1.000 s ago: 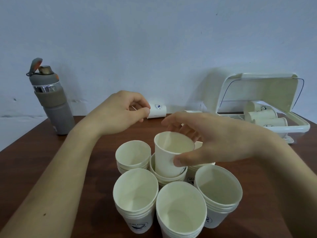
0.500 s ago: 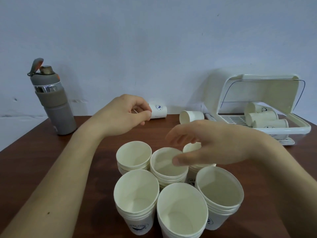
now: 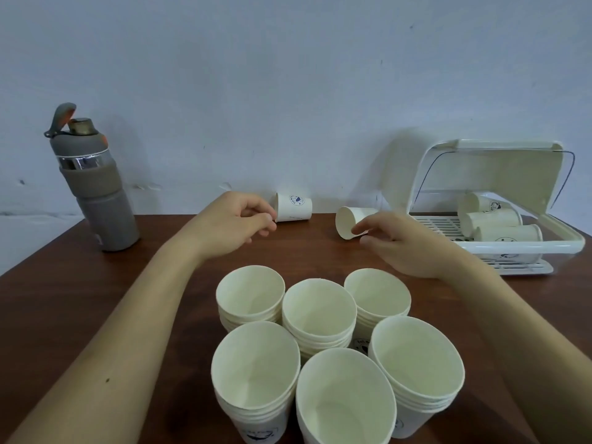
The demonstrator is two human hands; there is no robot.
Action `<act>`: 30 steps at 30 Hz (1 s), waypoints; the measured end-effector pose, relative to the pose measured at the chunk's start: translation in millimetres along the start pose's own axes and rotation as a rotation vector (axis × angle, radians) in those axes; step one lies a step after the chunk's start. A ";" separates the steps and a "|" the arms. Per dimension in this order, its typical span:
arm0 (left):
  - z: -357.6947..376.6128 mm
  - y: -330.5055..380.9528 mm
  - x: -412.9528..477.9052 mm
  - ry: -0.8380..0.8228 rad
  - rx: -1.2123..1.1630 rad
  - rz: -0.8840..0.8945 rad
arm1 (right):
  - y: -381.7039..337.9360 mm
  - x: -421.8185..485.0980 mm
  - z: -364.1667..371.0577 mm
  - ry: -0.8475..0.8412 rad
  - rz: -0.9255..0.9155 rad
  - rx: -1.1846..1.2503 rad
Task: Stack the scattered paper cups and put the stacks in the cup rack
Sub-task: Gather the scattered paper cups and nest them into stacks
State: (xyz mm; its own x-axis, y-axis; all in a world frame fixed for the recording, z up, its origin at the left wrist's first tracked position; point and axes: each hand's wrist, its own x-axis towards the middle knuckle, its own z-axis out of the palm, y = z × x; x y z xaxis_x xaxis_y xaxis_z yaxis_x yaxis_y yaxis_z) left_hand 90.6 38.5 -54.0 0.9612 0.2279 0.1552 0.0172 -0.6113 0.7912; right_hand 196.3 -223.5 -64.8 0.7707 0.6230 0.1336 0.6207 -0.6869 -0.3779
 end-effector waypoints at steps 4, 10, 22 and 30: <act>5.2 -2.0 2.5 -0.015 -0.043 0.014 | 12.5 6.6 10.3 0.023 0.004 -0.040; 10.4 -6.6 5.1 -0.010 -0.064 0.031 | 17.8 10.7 16.1 0.058 0.015 -0.027; 35.5 -25.8 59.9 0.045 -0.052 -0.077 | 30.4 50.1 47.7 0.085 0.094 -0.096; 46.8 -49.9 114.2 -0.090 0.039 -0.217 | 47.8 83.6 60.1 -0.036 0.175 -0.188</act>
State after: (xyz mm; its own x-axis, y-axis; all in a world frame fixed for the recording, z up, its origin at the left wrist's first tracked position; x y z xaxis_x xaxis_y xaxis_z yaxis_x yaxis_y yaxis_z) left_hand 212.4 59.5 -103.4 0.9545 0.2896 -0.0707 0.2349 -0.5845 0.7766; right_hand 281.8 -181.7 -126.8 0.8652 0.4993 0.0473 0.4969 -0.8408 -0.2148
